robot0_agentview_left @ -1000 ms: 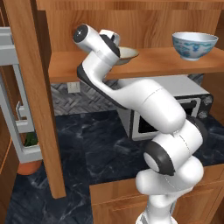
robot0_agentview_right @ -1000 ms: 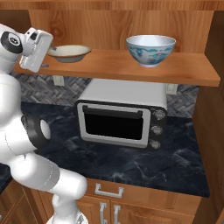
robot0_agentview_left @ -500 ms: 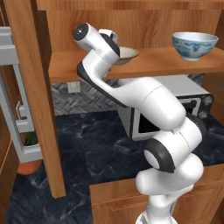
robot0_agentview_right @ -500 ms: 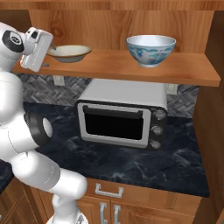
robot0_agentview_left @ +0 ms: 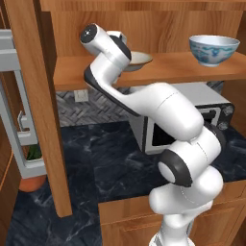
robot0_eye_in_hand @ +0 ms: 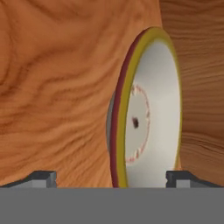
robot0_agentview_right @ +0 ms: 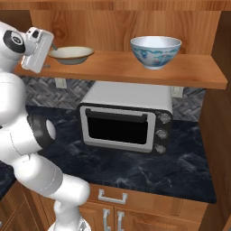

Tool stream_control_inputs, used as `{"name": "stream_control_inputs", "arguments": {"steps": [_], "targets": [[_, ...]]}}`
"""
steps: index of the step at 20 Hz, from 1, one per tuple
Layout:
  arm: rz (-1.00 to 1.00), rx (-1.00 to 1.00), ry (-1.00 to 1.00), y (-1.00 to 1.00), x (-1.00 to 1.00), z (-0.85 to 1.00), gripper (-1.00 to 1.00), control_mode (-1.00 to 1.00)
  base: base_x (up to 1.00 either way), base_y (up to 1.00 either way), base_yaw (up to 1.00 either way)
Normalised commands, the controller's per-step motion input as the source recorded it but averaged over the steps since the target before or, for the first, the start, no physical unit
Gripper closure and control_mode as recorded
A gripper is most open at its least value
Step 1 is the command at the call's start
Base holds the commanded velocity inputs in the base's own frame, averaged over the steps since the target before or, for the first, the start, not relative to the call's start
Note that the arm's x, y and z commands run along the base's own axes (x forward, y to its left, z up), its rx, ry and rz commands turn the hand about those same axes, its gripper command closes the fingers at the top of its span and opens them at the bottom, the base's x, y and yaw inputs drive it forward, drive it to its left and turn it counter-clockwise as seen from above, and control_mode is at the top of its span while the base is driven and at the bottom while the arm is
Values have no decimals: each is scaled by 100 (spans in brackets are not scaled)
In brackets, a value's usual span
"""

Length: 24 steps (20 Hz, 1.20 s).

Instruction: Pick up the bowls from the cabinet and place each bowl in front of a stool on the dining counter.

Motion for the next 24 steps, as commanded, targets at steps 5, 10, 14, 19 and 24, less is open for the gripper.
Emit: {"name": "stream_control_inputs", "arguments": {"steps": [5, 10, 14, 19, 24], "targets": [[0, 0, 0, 0, 39, 19, -100, -100, 0, 0, 0], [0, 0, 0, 4, 29, 23, -100, -100, 0, 0, 0], [0, 0, 0, 10, 14, 0, -100, -100, 0, 0, 0], [-1, 0, 0, 9, 0, 0, -100, -100, 0, 0, 0], [-1, 0, 0, 8, 0, -2, -100, -100, 0, 0, 0]]}}
